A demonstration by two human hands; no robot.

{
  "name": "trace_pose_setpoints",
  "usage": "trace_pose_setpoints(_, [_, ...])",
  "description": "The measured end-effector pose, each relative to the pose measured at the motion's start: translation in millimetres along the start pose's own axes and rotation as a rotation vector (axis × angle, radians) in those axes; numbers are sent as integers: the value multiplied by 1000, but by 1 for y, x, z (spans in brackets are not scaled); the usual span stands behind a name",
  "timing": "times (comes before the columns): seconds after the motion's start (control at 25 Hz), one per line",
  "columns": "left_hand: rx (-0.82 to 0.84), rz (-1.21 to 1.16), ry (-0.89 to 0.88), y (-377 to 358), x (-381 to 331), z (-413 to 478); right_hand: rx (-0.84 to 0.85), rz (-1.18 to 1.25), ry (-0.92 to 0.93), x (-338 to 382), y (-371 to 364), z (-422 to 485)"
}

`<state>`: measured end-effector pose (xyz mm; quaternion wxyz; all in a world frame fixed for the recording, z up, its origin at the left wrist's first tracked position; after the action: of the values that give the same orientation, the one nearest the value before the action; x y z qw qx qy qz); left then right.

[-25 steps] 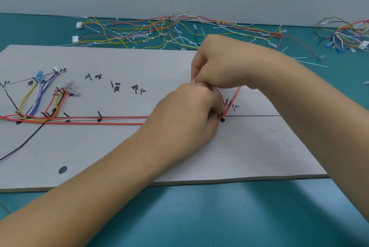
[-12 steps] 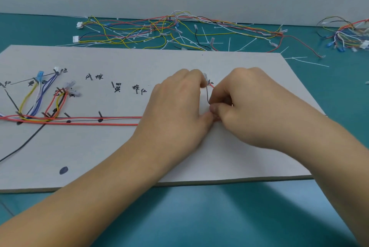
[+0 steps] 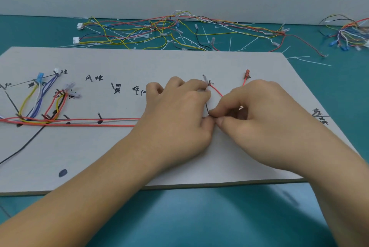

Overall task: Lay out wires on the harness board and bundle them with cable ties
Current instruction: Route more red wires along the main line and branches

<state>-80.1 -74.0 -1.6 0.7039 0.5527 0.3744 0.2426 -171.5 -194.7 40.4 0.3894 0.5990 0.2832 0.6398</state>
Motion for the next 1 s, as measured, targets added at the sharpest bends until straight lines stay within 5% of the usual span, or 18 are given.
trace_pose_setpoints(0.28, [37,-21,-65,-3,6,6,125,110,-216,-25,18,-1])
trace_pose_setpoints(0.64, [9,-204,-162,4,-7,2,26,117,-402,-59,30,1])
trace_pose_setpoints(1.0, [25,-384,-202,4,-10,7,62,108,-378,-62,35,-2])
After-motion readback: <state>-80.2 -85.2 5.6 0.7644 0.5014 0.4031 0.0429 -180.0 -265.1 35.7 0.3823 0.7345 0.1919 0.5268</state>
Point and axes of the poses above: each hand's wrist, its own z-axis towards the middle knuckle, its own y-axis out of the back of the hand, x = y × z, the point moved 2 cm from there along z, towards the middle knuckle, and after that the axes turned 12 degrees about y, right-handed, at the moved point
